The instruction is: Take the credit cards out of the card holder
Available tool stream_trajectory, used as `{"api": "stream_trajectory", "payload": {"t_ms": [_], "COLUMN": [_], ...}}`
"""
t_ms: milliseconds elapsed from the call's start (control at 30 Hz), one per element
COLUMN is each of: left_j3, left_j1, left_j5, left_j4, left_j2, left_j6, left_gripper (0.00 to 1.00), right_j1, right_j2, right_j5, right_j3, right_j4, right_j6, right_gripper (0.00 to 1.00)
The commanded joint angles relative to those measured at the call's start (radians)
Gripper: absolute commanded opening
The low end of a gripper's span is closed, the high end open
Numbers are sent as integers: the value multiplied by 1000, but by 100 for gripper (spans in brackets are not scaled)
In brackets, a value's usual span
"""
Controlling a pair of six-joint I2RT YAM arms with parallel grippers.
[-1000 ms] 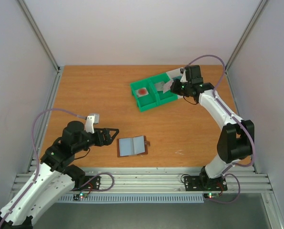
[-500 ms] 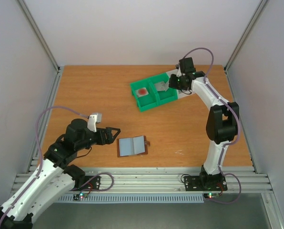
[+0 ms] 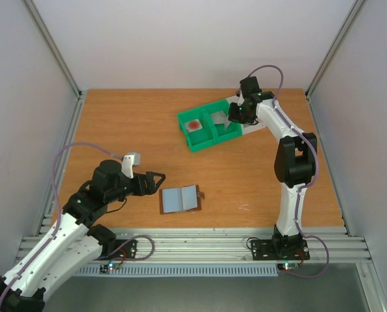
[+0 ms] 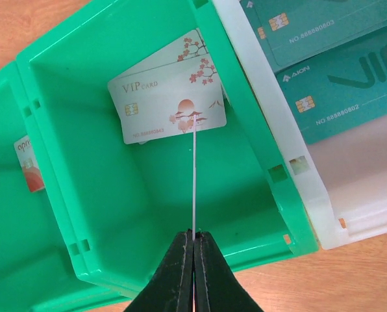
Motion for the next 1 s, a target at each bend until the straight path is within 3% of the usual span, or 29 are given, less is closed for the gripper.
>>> {"api": "stream_trajectory", "payload": {"t_ms": [0,367,967], "left_j3": [11,-8,-14], "left_j1": [-1,-1,-1], "left_j5": [-6,-1,-6], "left_j4": [60,83,89], "left_j2": [16,19,17], "left_j6": [12,2,4], "left_gripper": [99,99,99], "right_j1": [2,16,26], "right_j2": [36,136,232], "right_j5": [-7,-4,14], "right_j3": [67,256,398], "right_j4": [-70,-289,-399], "right_j6": [-21,24,47], "right_gripper": [1,1,1]}}
